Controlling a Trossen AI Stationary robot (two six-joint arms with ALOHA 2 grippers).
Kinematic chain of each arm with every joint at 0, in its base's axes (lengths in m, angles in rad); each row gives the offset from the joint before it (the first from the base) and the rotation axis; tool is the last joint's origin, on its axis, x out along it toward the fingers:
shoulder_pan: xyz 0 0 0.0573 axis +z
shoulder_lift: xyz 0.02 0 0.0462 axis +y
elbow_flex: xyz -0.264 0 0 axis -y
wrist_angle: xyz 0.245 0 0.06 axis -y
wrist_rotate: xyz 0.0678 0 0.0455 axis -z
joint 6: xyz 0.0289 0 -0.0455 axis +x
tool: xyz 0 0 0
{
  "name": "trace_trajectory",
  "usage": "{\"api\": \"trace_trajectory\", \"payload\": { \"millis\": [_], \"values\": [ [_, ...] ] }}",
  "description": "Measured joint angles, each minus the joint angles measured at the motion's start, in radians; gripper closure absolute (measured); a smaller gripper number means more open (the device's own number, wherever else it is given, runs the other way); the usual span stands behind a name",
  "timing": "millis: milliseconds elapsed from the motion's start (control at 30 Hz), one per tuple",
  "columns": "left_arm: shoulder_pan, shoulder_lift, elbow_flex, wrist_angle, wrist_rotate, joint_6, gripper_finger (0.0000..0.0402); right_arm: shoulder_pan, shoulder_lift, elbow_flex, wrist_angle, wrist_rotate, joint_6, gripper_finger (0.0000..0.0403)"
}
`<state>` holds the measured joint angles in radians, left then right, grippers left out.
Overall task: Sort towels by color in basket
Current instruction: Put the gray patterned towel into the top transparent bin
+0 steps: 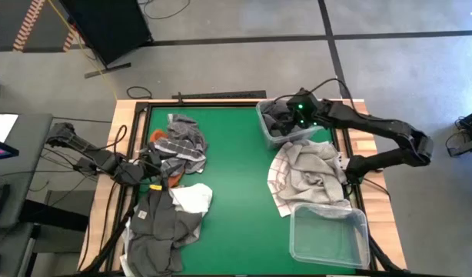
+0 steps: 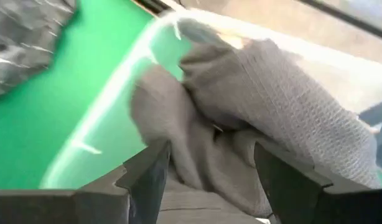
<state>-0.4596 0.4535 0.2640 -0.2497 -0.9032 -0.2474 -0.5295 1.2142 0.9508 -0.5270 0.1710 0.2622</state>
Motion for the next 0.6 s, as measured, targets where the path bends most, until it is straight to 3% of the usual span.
{"api": "trace_trajectory", "payload": {
  "millis": [267, 600],
  "values": [
    [0.158, 0.234, 0.107, -0.031, 0.149, 0.009, 0.0203, 0.079, -0.116, 0.0, 0.017, 0.0, 0.002, 0.0136],
    [0.349, 0.542, 0.202, -0.061, 0.304, 0.082, 0.0189, 0.177, -0.142, 0.0, 0.061, 0.001, 0.001, 0.0136]
  ]
}}
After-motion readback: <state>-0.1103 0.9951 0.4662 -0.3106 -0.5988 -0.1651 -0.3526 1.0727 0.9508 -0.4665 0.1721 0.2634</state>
